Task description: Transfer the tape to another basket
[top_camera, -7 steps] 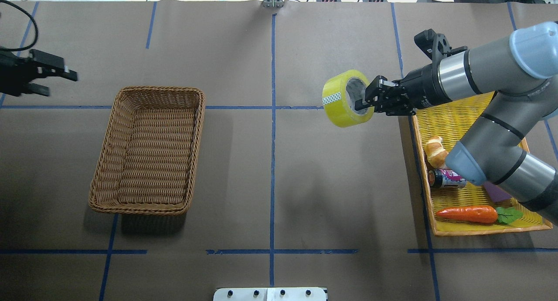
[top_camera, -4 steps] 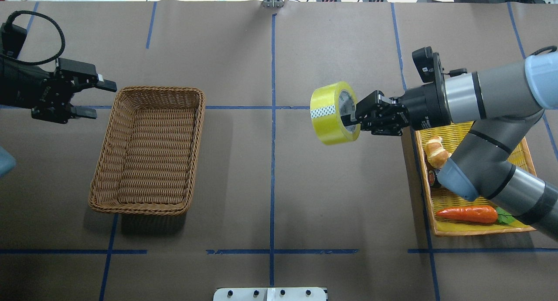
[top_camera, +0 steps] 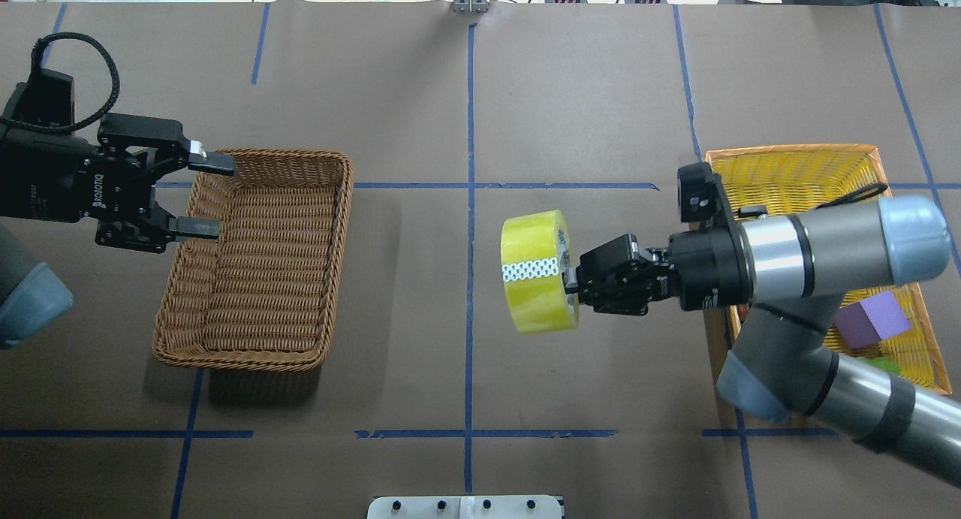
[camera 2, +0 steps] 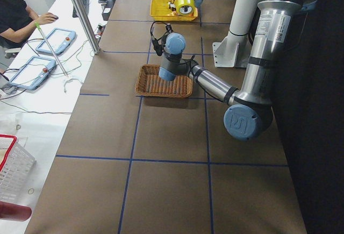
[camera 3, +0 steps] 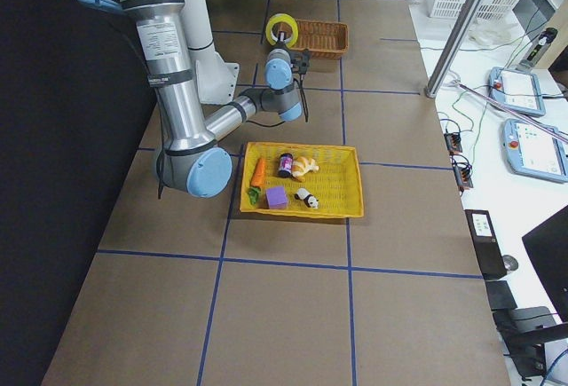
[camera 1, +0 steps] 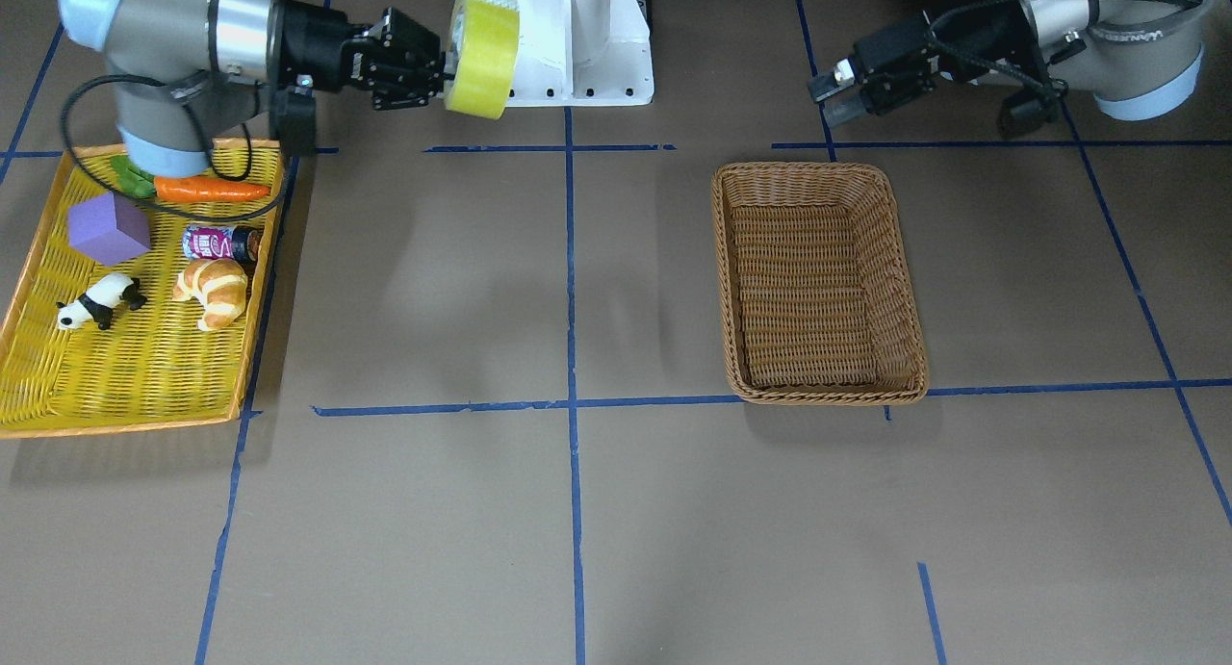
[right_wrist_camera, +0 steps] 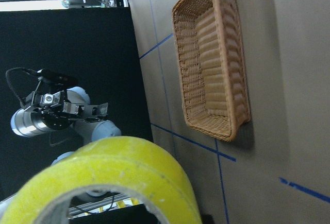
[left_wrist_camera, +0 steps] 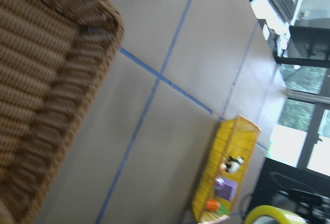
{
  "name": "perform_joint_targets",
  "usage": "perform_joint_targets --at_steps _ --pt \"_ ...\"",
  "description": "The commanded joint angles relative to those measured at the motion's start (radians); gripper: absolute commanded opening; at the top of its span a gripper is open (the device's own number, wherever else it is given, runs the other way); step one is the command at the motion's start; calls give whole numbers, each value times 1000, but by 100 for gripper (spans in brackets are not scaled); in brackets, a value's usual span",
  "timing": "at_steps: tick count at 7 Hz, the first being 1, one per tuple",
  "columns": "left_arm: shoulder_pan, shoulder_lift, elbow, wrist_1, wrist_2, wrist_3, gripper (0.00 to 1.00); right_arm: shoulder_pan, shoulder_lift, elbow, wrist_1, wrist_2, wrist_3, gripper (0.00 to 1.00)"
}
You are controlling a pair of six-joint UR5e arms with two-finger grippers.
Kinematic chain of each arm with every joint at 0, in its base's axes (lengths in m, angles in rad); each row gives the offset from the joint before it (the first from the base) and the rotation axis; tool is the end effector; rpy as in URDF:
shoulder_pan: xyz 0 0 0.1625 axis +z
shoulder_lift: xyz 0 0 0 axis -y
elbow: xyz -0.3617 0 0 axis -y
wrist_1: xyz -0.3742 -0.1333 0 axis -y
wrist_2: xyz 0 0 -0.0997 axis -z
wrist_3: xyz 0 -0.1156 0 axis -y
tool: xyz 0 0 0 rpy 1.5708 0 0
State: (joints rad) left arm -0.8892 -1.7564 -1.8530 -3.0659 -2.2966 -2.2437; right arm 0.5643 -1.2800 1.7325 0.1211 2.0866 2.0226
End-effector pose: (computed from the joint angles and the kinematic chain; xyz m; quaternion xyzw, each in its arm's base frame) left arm 0.2349 -0.3793 0.2241 -0.1123 0.7939 -0.1562 0.5768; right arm -0.3568 -0.3161 0.2071 -0.0740 -0.8547 0.0292 0.5129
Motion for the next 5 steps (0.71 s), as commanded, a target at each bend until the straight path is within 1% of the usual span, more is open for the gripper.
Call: perform_joint_targets --at_steps 1,2,4,5 --pt "132 -5 -15 -178 197 -135 100 -70 1 18 52 -79 8 1" --pt "186 -6 -31 -198 259 -143 100 -70 1 28 52 -80 8 1" --pt "315 -84 -34 -205 403 -186 100 -70 -1 24 52 -80 5 1" --pt "372 -104 -34 -205 464 -186 100 -75 1 21 52 -82 5 1"
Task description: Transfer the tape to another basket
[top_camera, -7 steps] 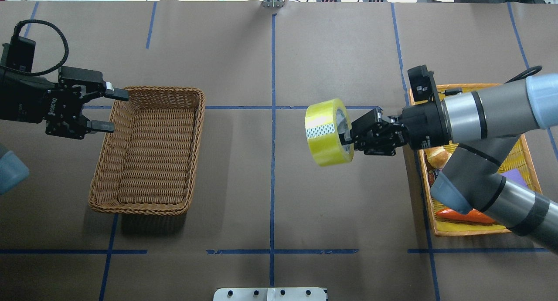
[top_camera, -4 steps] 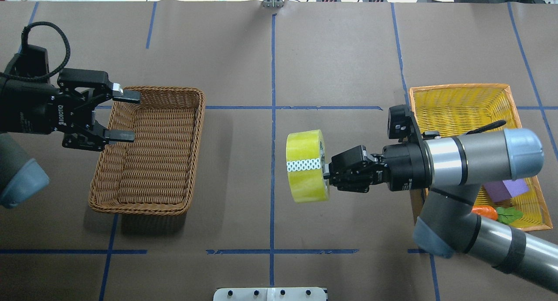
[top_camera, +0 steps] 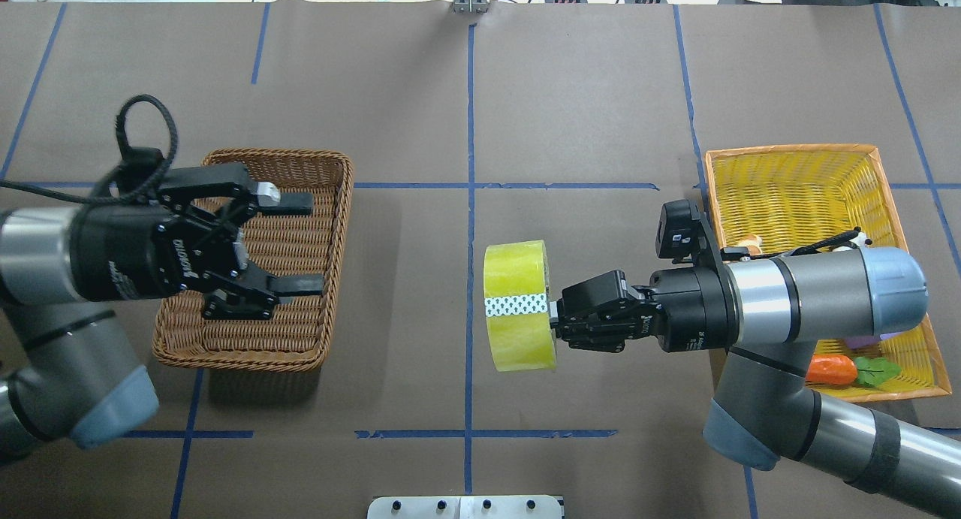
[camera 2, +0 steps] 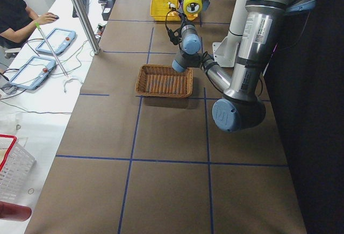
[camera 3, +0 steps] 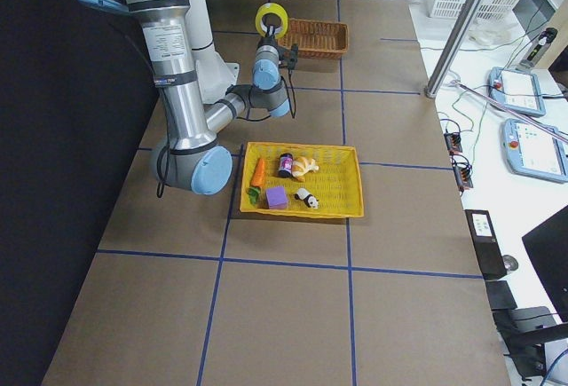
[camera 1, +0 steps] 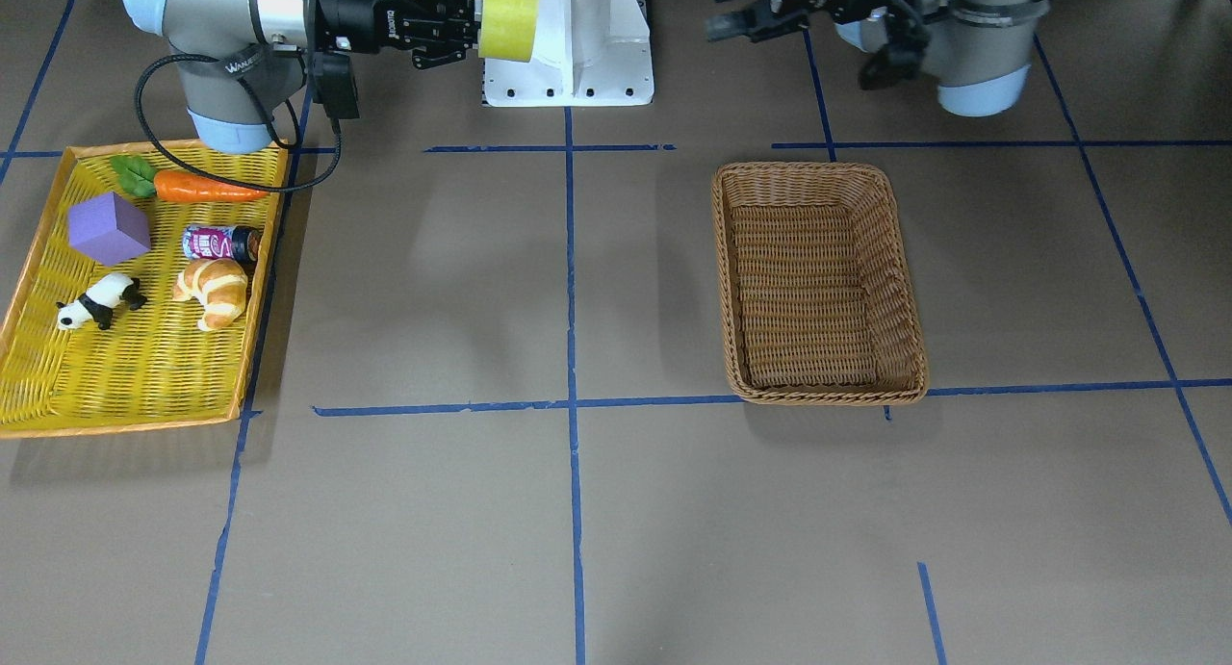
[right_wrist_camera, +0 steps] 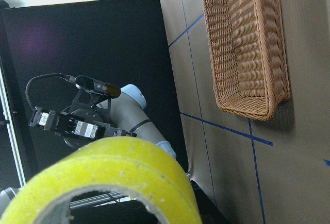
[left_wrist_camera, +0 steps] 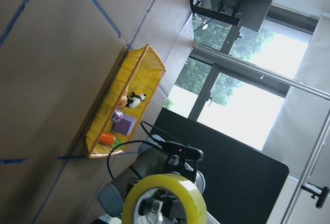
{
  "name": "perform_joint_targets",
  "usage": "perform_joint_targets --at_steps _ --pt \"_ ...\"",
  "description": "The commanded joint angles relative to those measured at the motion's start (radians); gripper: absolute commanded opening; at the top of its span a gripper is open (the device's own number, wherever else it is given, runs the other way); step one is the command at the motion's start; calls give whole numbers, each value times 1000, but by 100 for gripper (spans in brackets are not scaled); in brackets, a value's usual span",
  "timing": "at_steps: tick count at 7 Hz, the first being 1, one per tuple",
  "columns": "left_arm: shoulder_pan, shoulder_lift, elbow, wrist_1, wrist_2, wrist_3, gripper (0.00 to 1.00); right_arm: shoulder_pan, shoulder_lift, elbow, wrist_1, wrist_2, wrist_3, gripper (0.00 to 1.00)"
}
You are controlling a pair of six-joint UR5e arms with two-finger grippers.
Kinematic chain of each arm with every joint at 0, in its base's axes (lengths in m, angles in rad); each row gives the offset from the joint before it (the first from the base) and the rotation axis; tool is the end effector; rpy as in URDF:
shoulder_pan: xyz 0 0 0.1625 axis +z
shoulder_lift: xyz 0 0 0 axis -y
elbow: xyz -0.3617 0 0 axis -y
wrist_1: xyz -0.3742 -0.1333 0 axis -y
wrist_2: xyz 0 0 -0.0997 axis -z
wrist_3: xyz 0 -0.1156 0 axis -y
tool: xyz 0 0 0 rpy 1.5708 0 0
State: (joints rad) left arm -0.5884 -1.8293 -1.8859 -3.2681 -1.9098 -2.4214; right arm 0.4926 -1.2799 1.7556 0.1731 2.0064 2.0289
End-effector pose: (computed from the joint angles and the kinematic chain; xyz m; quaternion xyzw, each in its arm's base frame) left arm 0.3016 -0.3153 0.1626 -0.1874 0.8768 -0.1589 0.4134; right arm -0.3650 -0.2919 0.1949 -0.0810 -0.8760 0.0267 0.4747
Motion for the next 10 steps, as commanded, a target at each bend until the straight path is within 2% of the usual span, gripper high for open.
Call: perform_joint_targets --at_steps 1,2,4,7,10 --pt "128 -51 5 -7 122 -5 100 -3 2 4 -1 -3 -1 1" --pt "166 -97 22 -7 130 -4 100 -20 8 -1 -1 -17 -2 1" --pt "171 -111 22 -4 132 -4 100 -52 14 4 -1 -49 -4 1" --pt "205 -150 30 13 187 -1 100 -133 19 2 -3 -124 -28 2" --pt "211 -162 51 13 190 2 100 -149 20 4 -3 -130 -30 2"
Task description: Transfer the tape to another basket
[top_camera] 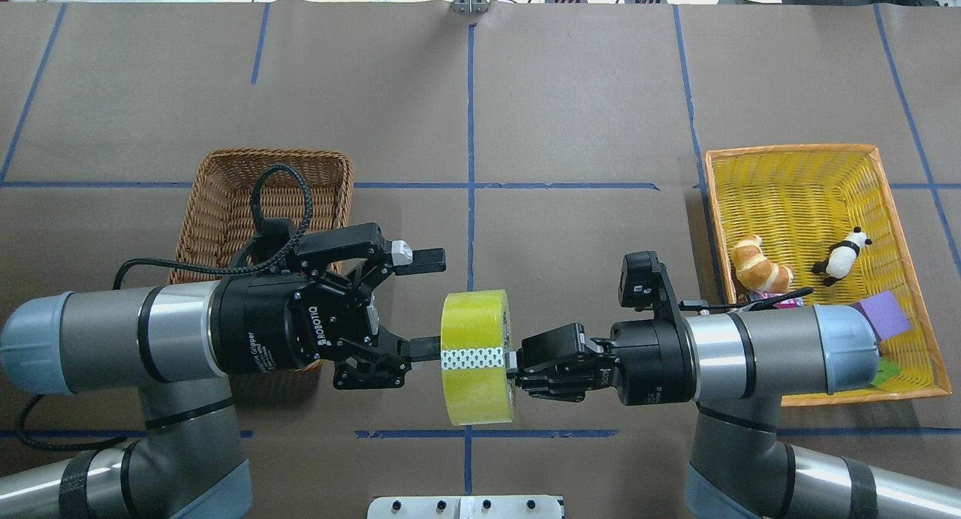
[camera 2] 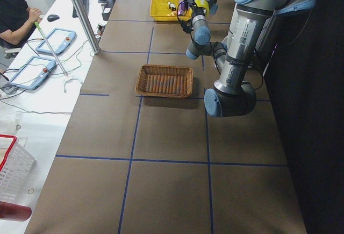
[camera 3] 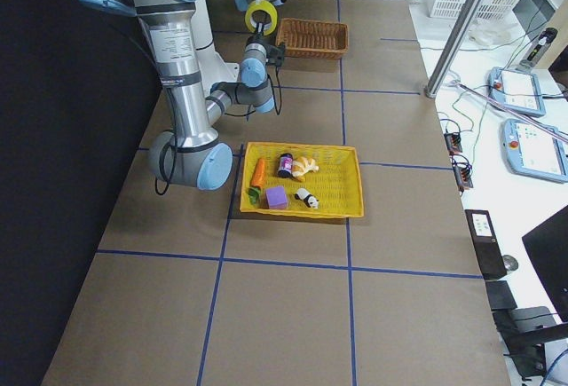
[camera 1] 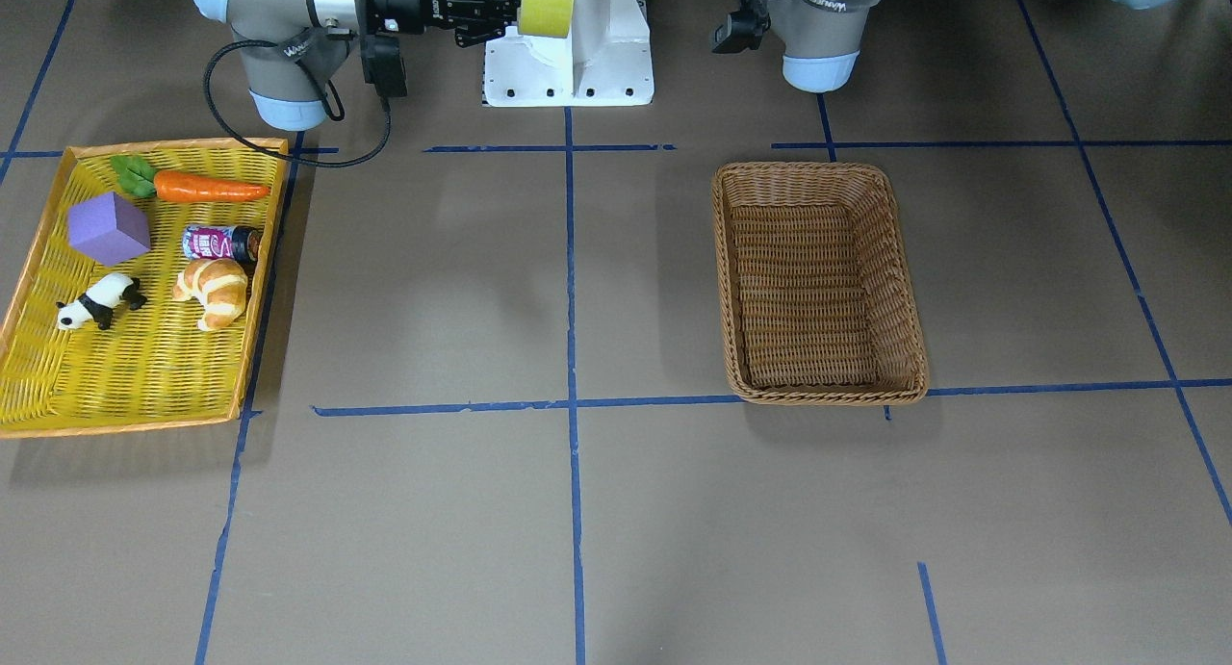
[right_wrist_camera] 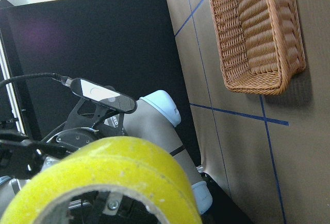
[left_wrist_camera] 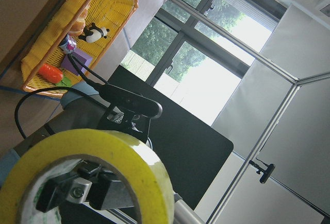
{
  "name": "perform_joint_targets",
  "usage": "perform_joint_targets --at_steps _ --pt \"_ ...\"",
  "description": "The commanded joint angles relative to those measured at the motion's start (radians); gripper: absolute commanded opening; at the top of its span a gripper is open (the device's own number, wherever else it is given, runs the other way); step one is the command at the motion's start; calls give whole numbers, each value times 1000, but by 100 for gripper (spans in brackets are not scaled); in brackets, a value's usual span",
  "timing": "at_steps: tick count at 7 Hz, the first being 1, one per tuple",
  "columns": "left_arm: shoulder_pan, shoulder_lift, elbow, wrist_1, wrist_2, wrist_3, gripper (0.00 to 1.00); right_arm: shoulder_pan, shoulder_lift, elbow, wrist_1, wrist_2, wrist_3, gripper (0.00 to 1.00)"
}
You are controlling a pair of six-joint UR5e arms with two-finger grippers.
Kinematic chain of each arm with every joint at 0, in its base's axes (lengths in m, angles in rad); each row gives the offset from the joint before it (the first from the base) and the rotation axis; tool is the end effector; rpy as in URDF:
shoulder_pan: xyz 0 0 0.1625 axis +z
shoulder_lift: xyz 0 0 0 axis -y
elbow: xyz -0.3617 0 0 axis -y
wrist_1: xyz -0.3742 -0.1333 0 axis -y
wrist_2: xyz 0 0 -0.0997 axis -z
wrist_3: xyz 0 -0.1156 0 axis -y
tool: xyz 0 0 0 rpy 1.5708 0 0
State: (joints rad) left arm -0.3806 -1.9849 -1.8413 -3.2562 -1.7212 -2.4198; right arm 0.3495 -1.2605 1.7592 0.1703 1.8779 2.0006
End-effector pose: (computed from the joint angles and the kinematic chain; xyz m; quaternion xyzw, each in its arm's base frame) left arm 0.3688 -0.2725 0.1056 -0.2419 0.8921 -0.1596 0.3467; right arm -0.4020 -0.2512 0.1814 -0.1023 -0.8861 0.0362 0.4507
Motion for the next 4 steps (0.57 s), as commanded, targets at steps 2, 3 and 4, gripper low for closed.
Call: perform_joint_targets --at_steps 2,3,4 --pt "6 -9 7 1 2 -1 100 -10 1 -1 0 -2 -6 2" --pt "9 -18 8 1 14 -1 100 -17 1 -1 0 -15 -8 2" --pt "32 -17 8 1 29 1 100 -33 1 -1 0 -38 -14 2"
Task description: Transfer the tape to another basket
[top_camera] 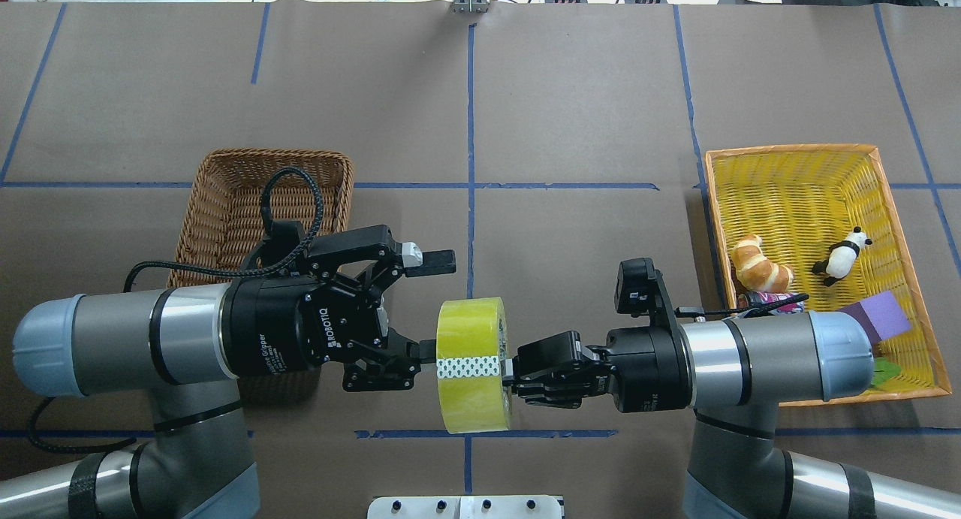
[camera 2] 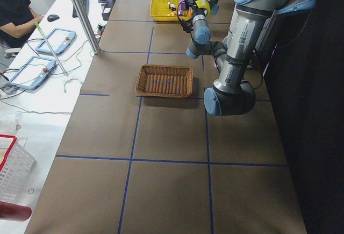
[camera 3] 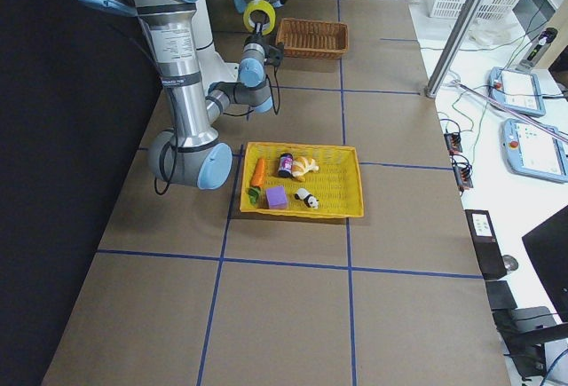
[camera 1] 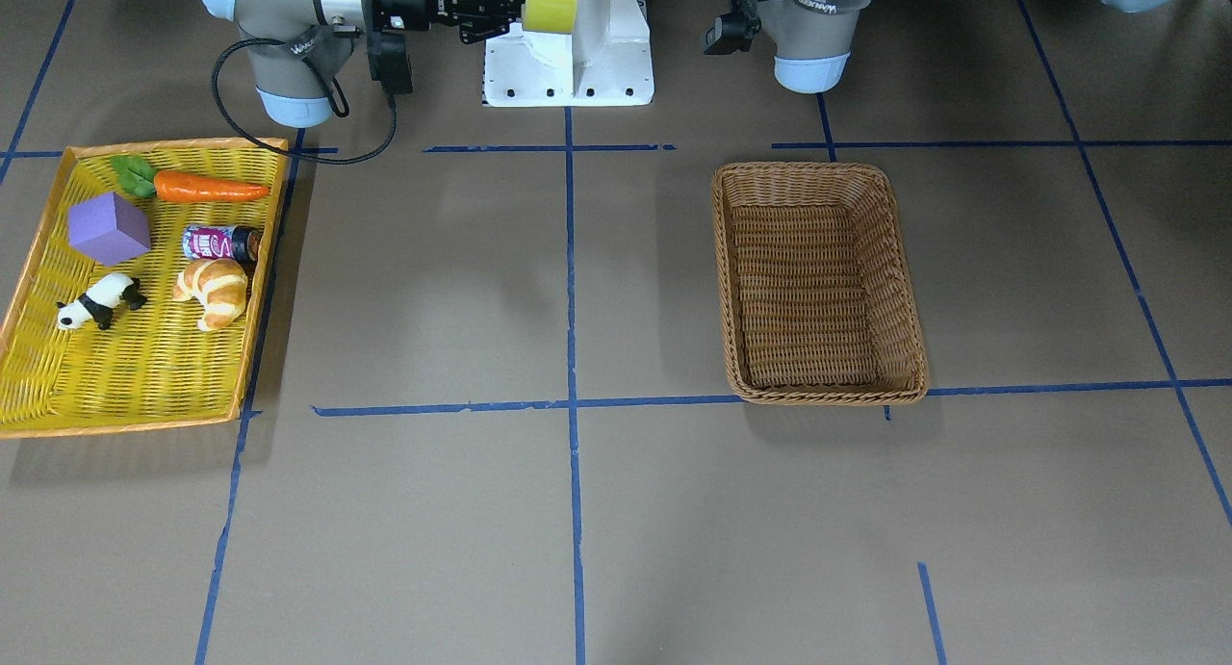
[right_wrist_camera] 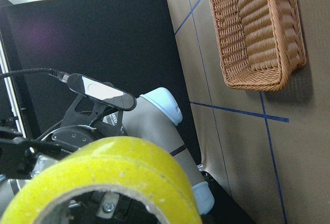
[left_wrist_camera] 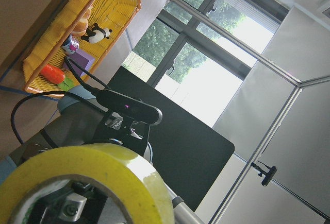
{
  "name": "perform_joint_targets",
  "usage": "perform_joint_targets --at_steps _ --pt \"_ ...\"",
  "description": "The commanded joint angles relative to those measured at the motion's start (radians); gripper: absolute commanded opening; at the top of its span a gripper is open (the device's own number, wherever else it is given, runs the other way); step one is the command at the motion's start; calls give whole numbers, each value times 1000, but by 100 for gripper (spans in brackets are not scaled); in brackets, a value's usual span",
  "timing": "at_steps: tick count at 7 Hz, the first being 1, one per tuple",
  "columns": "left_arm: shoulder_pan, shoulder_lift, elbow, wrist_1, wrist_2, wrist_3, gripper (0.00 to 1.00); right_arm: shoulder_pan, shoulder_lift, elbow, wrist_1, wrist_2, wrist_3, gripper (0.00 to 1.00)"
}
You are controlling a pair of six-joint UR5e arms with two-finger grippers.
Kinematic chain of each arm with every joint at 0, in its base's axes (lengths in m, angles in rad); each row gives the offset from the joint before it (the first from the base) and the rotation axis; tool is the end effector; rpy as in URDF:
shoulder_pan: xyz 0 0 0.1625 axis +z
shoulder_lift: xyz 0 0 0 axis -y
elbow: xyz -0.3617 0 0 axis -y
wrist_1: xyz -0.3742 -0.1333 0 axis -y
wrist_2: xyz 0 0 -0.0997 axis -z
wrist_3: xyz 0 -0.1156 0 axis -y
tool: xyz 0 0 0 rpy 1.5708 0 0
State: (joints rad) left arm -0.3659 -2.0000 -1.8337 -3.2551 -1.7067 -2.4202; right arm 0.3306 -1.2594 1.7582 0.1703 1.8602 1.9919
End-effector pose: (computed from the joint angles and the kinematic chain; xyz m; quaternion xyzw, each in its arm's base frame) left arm 0.3744 -0.2694 0.1009 -0.2462 0.8926 -0.1609 0.3418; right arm -0.4068 -0.2457 0.1809 -0.1031 -0.8869 0.0375 0.4487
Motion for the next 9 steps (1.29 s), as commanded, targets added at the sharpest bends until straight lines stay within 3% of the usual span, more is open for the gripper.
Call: perform_joint_targets --at_steps 1,3,4,5,6,9 --pt "19 -2 1 0 19 3 100 -21 0 0 0 -26 -16 2" --pt "19 3 1 0 19 6 100 -21 0 1 0 -24 -19 2" --pt "19 1 -1 0 19 3 89 -21 0 1 0 -24 -19 4" --pt "21 9 -1 -2 18 7 23 -21 -1 1 2 -23 -19 62" --pt "21 12 1 -2 10 7 0 -21 -5 1 2 -23 -21 99" --pt "19 12 -2 -8 9 6 0 -19 -11 3 3 -24 -19 100"
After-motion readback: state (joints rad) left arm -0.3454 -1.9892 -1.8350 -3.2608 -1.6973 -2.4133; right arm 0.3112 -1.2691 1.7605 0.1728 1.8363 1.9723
